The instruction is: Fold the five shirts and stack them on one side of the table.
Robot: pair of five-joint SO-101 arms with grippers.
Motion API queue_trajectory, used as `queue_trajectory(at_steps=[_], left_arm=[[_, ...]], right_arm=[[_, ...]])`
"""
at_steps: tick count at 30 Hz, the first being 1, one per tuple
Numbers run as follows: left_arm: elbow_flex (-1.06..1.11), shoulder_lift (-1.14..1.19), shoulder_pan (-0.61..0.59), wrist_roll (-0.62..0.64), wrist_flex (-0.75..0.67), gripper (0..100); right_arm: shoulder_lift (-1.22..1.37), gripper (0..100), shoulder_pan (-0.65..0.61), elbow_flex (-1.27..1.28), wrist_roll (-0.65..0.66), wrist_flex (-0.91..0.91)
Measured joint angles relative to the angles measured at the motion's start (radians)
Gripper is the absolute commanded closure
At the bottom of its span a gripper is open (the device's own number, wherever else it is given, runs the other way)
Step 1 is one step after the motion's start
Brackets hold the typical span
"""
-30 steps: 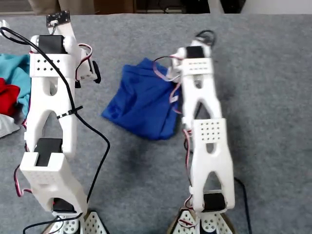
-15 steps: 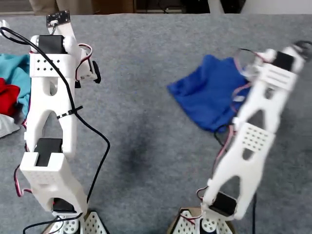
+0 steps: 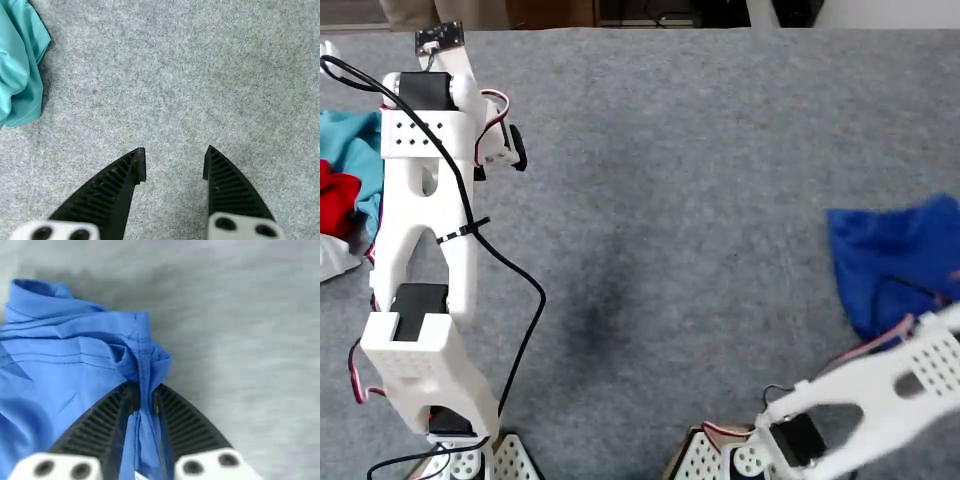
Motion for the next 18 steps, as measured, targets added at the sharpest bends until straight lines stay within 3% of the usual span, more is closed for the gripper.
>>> queue_trajectory(at_steps=[9, 18], left_arm=[[0.000, 0.000, 0.000, 0.000, 0.000, 80], [0.000, 0.000, 0.000, 0.000, 0.000, 80]], right_arm=[[-0.002, 99.4, 0.282, 0.000, 0.167, 0.000], [-0.002, 99.3, 0.416, 0.000, 0.249, 0.000]])
